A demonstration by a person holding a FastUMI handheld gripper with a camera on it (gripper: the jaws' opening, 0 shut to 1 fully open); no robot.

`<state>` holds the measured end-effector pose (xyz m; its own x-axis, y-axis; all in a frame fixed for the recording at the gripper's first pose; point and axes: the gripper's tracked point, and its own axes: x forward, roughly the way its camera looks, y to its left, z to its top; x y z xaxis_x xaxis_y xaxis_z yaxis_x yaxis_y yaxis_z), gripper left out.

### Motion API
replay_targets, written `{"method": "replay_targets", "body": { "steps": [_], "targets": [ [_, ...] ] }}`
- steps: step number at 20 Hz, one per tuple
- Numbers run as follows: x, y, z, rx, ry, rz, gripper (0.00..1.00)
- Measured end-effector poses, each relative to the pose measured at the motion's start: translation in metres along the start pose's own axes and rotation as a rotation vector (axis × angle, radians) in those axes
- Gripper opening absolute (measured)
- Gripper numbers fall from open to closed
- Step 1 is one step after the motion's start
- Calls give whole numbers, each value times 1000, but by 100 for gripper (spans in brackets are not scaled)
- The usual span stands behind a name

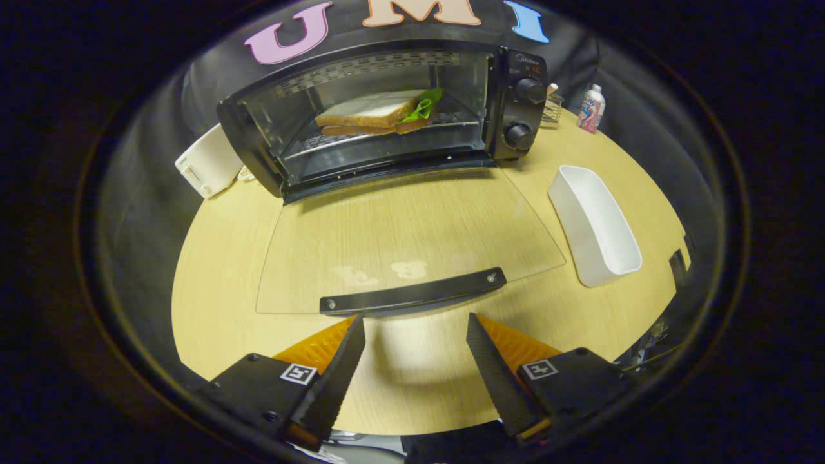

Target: Open the toaster oven, put the food inside, and close the toaster oven door.

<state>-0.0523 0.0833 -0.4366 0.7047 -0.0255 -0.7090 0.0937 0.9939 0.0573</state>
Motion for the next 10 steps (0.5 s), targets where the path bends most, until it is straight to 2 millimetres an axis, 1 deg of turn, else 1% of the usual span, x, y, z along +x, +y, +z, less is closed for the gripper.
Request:
{"method": "replay_targets", "body": {
  "steps": [4, 5, 10],
  "targets": [
    [0, 3, 5, -9, -1, -7, 99],
    [0, 2, 2, -14, 9, -11, 99],
    [-1, 3, 4, -17, -3, -15, 98]
  ]
}}
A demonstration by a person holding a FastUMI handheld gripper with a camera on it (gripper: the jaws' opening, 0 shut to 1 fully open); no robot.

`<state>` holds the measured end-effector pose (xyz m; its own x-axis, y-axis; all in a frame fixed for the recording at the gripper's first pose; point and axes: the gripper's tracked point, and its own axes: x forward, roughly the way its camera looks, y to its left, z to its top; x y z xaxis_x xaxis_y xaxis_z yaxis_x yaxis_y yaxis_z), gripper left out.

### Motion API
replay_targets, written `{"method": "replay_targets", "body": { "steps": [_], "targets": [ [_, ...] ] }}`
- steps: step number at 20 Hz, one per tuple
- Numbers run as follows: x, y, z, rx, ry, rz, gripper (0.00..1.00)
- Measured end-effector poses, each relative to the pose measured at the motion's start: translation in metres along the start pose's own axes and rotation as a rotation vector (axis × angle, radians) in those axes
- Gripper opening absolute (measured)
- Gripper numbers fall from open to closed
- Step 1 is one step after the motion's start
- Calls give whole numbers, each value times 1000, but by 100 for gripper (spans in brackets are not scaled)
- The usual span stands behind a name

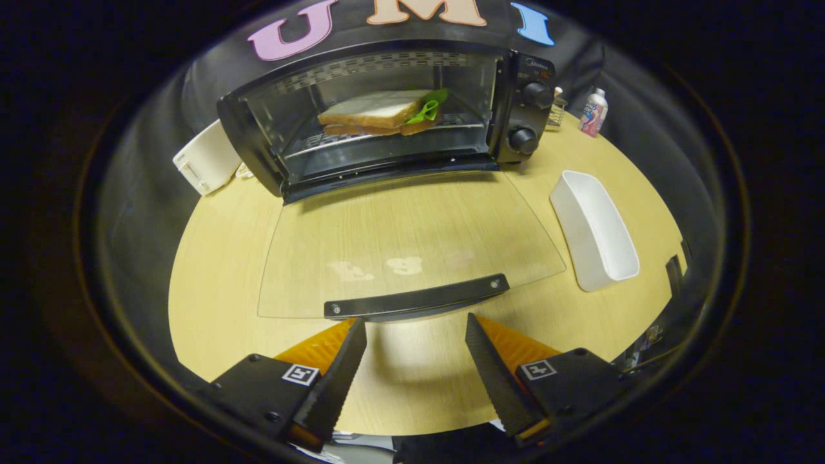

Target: Open the toaster oven, put the food inside, and close the toaster oven door.

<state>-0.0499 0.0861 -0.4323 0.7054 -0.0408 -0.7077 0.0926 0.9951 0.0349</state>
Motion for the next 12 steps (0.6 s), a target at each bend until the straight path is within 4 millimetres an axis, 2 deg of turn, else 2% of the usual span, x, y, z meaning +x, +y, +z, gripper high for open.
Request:
{"method": "replay_targets", "body": {
  "steps": [7, 12],
  "targets": [
    [-4, 4, 9, -85, -47, 9, 96],
    [-28, 7, 34, -120, -108, 23, 96]
  ]
}}
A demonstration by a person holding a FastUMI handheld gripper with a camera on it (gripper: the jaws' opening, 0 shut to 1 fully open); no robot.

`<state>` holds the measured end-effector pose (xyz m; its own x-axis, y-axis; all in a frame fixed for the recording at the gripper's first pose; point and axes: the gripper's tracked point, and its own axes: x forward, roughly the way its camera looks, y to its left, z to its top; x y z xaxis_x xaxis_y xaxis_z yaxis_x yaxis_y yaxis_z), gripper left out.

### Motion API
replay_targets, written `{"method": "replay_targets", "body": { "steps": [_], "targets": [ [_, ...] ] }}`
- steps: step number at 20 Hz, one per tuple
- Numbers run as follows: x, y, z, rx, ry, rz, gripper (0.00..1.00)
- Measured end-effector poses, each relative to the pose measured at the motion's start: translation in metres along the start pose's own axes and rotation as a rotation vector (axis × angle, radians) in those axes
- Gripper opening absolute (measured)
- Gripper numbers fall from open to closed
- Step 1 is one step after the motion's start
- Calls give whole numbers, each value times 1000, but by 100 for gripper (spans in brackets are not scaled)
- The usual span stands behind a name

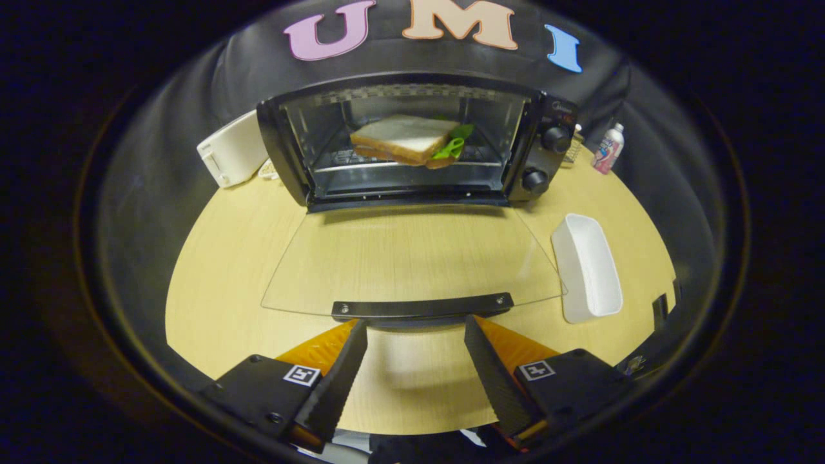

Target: Open the toaster oven, put the food inside, and close the toaster oven door.

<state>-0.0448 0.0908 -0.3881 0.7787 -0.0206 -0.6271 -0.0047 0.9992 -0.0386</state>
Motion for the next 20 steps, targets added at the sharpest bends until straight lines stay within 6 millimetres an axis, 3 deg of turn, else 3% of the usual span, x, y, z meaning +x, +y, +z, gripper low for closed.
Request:
{"method": "replay_targets", "body": {
  "steps": [4, 10, 16, 20],
  "targets": [
    [-21, 5, 33, 24, -81, 20, 96],
    [-33, 5, 80, 50, -184, 27, 96],
    [-38, 3, 111, 123, -266, 29, 95],
    [-18, 16, 118, 122, -235, 67, 96]
  ]
}}
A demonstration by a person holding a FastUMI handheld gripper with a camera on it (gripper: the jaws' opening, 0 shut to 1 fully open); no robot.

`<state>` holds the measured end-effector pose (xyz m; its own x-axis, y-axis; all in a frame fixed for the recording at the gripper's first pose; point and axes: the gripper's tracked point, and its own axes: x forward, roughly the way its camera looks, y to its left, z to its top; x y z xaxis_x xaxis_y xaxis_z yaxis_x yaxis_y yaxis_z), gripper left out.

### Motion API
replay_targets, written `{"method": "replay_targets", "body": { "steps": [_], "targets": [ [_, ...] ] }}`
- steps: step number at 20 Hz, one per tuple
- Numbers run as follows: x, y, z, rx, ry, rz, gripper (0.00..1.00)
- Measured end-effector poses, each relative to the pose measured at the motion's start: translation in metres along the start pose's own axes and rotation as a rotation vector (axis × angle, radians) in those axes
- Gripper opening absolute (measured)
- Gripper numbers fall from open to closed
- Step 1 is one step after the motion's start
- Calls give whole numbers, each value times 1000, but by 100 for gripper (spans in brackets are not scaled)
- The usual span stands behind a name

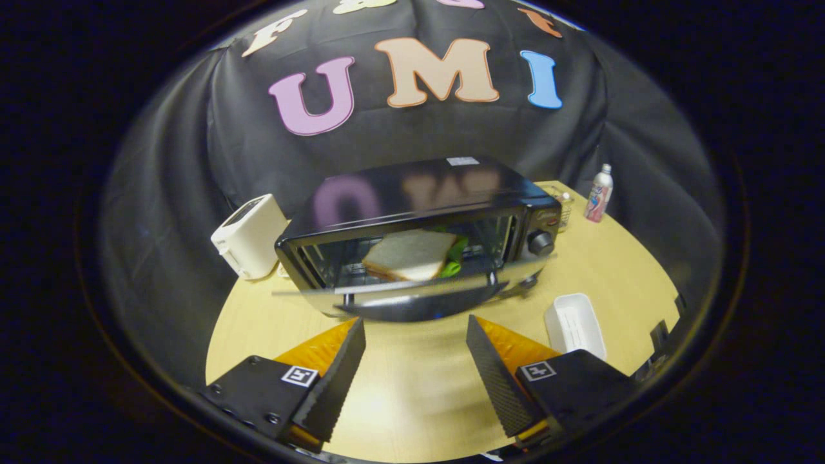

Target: Open the toaster oven, put the food inside, and close the toaster oven door.

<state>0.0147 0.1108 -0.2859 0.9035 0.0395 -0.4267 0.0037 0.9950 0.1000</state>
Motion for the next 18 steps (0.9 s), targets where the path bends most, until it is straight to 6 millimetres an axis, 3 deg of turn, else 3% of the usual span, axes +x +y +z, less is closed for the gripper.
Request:
{"method": "replay_targets", "body": {
  "steps": [3, 8, 13, 18],
  "targets": [
    [13, 11, 11, -3, -16, 16, 96],
    [14, 11, 41, 34, -65, 6, 96],
    [-6, -10, 84, 18, -145, -50, 96],
    [-39, -27, 152, -10, -281, -76, 96]
  ]
}}
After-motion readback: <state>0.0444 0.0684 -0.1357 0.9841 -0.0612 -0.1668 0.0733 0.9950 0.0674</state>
